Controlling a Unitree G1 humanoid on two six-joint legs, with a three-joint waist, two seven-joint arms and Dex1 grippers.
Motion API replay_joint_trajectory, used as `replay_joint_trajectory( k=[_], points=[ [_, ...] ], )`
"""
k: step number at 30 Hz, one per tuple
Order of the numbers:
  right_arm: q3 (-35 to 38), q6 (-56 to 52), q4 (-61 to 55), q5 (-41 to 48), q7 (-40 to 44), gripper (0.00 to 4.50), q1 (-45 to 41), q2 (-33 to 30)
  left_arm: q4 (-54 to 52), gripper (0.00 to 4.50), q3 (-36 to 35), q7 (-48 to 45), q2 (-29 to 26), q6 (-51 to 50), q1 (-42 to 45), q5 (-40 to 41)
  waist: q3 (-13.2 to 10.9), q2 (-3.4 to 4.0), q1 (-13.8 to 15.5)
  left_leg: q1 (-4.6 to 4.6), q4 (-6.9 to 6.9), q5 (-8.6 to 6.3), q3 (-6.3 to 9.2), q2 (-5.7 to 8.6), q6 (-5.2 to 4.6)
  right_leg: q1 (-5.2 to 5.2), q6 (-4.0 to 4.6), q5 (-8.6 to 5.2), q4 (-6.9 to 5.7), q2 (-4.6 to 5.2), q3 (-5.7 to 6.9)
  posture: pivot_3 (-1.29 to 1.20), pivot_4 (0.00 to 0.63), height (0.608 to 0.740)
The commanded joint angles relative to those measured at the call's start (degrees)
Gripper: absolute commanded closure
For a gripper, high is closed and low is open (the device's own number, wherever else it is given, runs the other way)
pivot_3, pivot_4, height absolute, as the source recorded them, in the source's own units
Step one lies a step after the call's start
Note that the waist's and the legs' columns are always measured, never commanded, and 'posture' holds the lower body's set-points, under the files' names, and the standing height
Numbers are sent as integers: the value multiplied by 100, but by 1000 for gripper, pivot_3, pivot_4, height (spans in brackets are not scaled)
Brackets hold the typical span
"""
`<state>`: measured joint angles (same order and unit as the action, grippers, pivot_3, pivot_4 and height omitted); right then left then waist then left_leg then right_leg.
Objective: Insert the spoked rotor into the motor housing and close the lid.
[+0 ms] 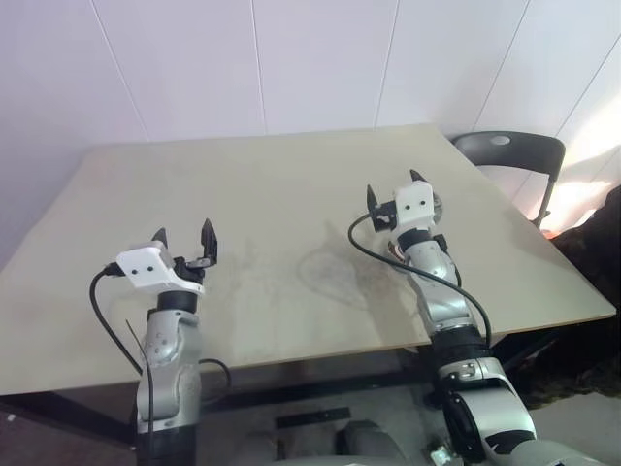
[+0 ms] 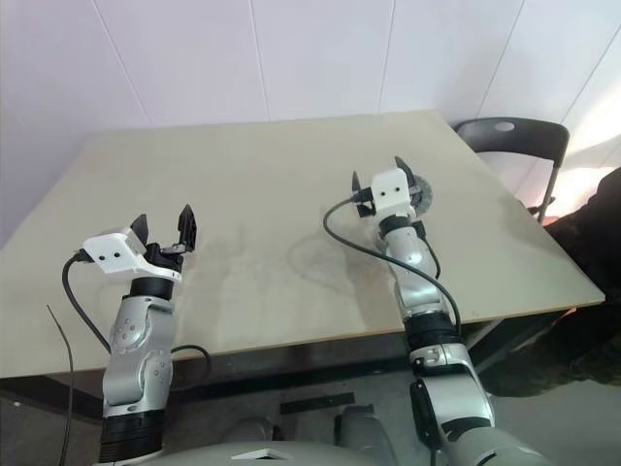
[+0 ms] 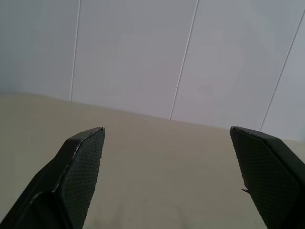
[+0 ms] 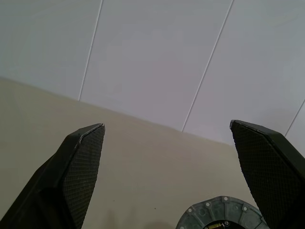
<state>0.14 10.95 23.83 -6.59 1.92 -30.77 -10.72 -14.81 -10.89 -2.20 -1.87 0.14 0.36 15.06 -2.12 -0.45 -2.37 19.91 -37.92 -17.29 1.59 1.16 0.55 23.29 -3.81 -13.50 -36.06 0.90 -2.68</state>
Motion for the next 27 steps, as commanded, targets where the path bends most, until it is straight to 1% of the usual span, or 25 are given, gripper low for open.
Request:
replay_joint_trajectory(
  k=[1,27],
  points=[
    [-9,72,-103,-25,-33,64,-184,5,-174,37,1,20,-53,-9,99,-43,0,0,0,0,0,0,0,0,0,0,0,0,0,0,0,0,0,740],
    [31,120,-79,-22,-52,64,-201,-42,-48,37,7,-49,-32,30,214,-60,-1,0,0,1,0,0,0,0,0,1,0,0,0,0,0,0,0,740]
  ],
)
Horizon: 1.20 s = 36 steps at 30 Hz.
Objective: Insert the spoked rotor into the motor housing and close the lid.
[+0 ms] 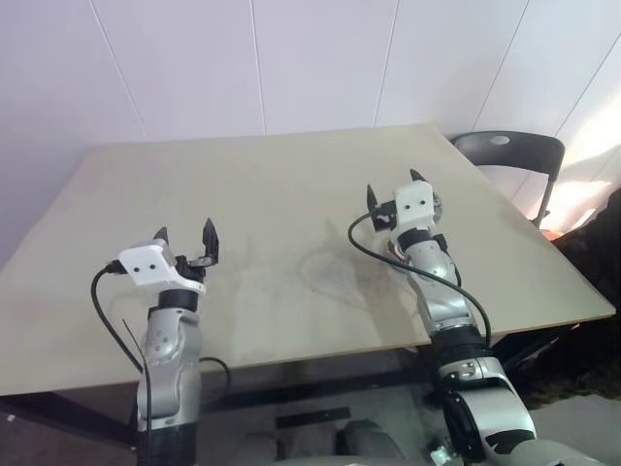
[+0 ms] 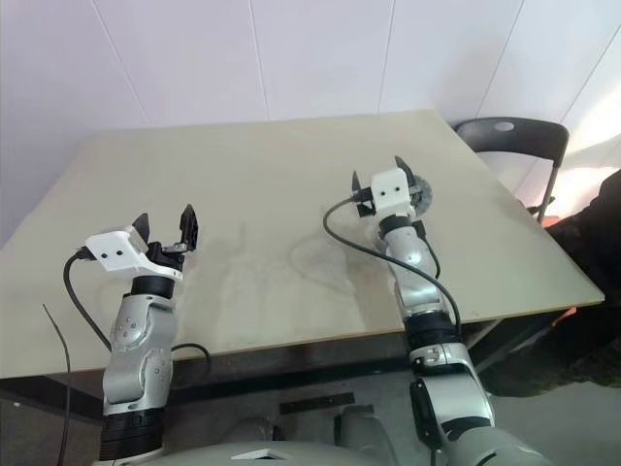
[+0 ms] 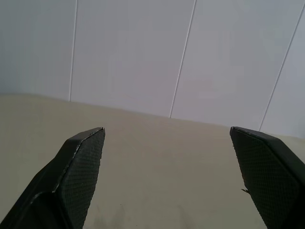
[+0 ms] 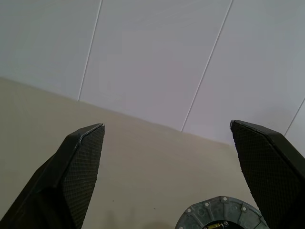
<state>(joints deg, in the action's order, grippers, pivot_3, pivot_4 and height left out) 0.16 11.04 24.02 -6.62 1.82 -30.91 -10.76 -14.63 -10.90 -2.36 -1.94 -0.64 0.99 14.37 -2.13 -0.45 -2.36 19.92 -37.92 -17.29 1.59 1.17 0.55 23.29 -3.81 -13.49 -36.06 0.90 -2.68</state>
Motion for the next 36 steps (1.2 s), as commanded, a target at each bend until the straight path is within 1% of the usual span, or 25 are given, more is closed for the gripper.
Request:
replay_joint_trajectory(
  k=[1,36],
  points=[
    [29,110,-103,-21,-44,64,-185,-38,-65,37,5,-36,-26,105,156,12,0,0,0,0,0,0,0,0,0,0,0,0,0,0,0,0,0,740],
    [-1,87,-108,-45,-50,64,-177,-19,-16,37,-8,-1,4,131,150,-29,0,0,0,1,0,0,0,0,0,1,-3,2,0,0,0,0,0,740]
  ],
)
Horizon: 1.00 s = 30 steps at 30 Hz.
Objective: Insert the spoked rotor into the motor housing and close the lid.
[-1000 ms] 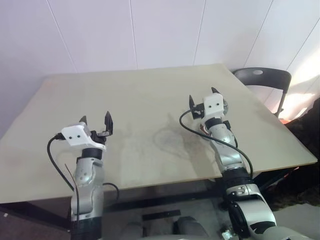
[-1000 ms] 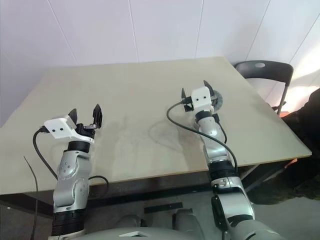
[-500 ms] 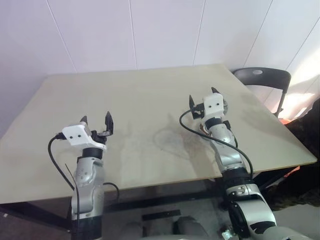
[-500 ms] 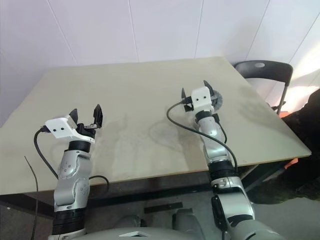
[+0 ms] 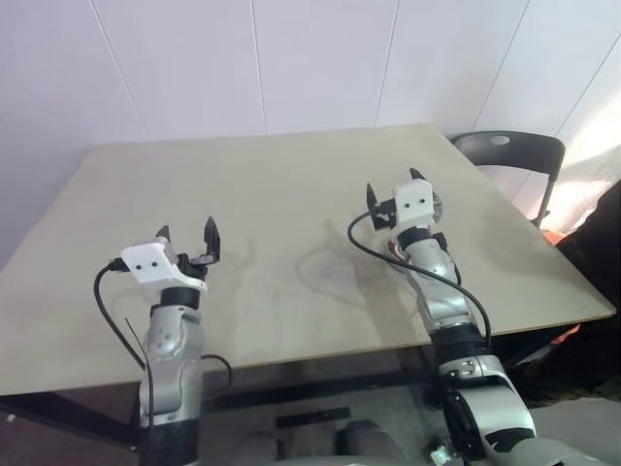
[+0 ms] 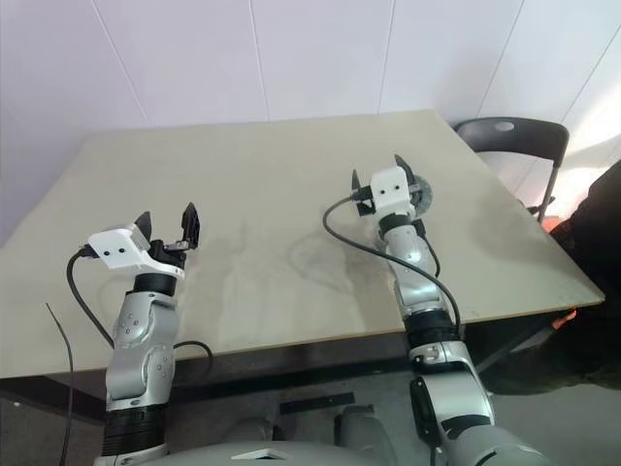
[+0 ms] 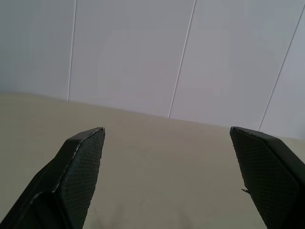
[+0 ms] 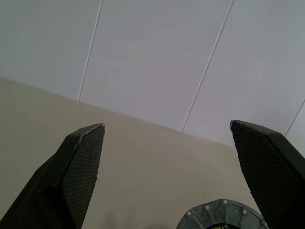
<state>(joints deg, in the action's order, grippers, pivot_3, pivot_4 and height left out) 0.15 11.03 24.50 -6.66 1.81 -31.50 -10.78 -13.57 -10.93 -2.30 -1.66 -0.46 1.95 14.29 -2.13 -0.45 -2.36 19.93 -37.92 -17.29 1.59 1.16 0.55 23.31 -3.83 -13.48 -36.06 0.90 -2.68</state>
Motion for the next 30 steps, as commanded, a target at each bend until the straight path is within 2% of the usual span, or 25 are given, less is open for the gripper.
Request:
replay_joint_trajectory(
  k=[1,17,30],
  points=[
    [-2,86,-164,-40,-52,64,-109,-10,-130,37,-9,-9,-31,105,46,-19,0,0,0,0,0,0,0,0,0,0,0,0,0,0,0,0,0,740],
    [-60,137,-48,-34,-157,64,-152,117,-242,37,-90,-1,-170,23,-49,7,0,0,-2,0,0,0,0,0,0,0,0,0,0,0,0,0,0,740],
    [21,284,251,-12,-179,64,-427,-21,145,37,-49,-24,-109,173,337,-35,-1,0,-1,1,0,-1,0,0,-1,2,-2,2,1,0,0,0,0,740]
  ],
)
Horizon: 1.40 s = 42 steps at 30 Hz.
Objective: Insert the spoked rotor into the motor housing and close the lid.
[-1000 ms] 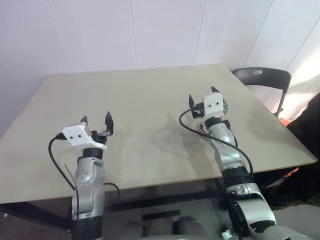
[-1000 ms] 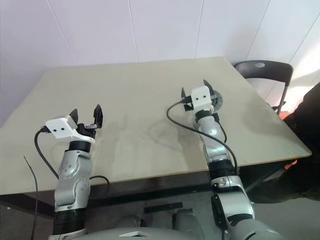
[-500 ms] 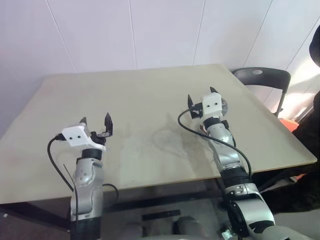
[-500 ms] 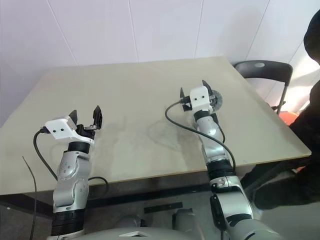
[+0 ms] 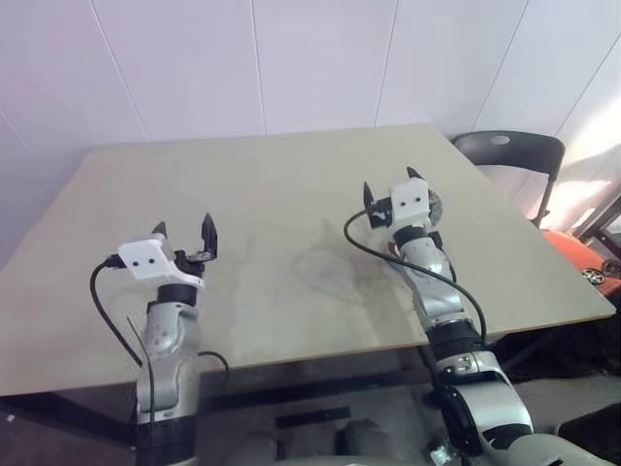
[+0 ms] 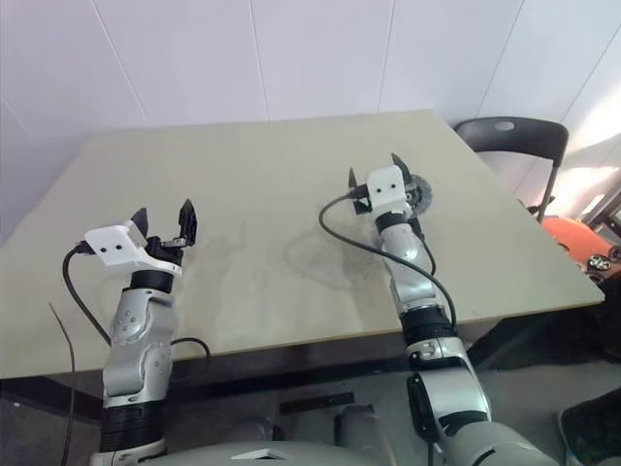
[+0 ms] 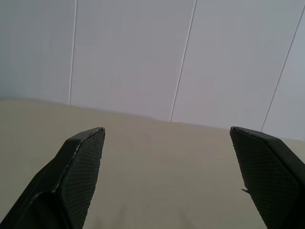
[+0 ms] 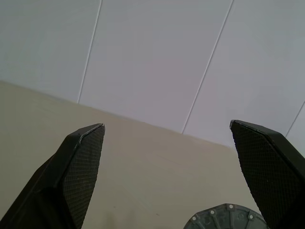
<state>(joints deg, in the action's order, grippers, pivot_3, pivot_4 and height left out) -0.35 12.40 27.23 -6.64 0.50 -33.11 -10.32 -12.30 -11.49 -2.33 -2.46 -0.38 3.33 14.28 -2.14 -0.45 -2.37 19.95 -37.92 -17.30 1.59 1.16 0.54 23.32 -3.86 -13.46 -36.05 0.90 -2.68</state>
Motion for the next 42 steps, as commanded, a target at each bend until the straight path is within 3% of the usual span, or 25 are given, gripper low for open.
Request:
replay_joint_trajectory(
  k=[1,42],
  points=[
    [71,153,-24,-16,-55,64,-266,-68,34,37,4,-26,-31,171,218,-32,0,0,0,0,0,0,0,0,0,0,1,0,-1,0,0,0,0,740],
    [165,175,-251,-65,-311,64,12,-218,692,37,142,-362,-70,346,751,-4,0,0,6,4,0,0,0,0,-1,2,-7,5,1,0,0,0,0,740]
  ],
)
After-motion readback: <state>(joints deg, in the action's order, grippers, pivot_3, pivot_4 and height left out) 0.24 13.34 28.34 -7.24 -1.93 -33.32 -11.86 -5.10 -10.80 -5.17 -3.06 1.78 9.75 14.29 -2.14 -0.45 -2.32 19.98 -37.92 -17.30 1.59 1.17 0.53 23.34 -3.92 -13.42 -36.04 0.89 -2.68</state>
